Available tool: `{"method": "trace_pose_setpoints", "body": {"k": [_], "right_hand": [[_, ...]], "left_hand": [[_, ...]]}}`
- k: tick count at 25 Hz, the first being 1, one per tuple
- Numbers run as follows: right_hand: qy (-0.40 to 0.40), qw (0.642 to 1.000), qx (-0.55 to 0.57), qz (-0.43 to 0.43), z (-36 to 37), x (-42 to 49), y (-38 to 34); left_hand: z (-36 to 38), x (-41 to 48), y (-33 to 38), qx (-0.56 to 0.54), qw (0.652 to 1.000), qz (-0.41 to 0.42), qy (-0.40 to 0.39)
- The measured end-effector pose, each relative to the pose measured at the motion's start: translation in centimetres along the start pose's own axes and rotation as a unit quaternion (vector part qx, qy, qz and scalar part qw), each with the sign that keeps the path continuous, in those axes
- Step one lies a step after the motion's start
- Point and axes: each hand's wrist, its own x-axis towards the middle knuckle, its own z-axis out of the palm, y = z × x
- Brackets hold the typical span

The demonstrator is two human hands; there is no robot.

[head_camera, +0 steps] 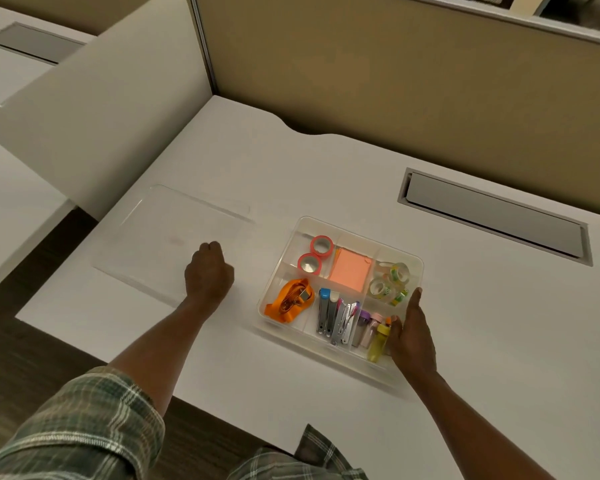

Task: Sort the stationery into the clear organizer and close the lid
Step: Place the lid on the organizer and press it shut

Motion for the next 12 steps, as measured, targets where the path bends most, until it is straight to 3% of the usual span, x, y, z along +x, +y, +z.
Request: {"method": "trace_pose_setpoints", "body": {"k": [7, 12], "right_hand": [[-0.06, 0.998, -0.023, 0.007, -2.0, -0.2, 1.3], [-0.075, 0.997, -0.026, 0.017, -4.6, -1.6, 4.4]], "left_hand": [[-6.5, -0.7, 8.8, -0.014, 0.981, 0.115, 0.157], [-9.7, -4.8, 14.2, -0.151, 0.939, 0.191, 0.243]]}}
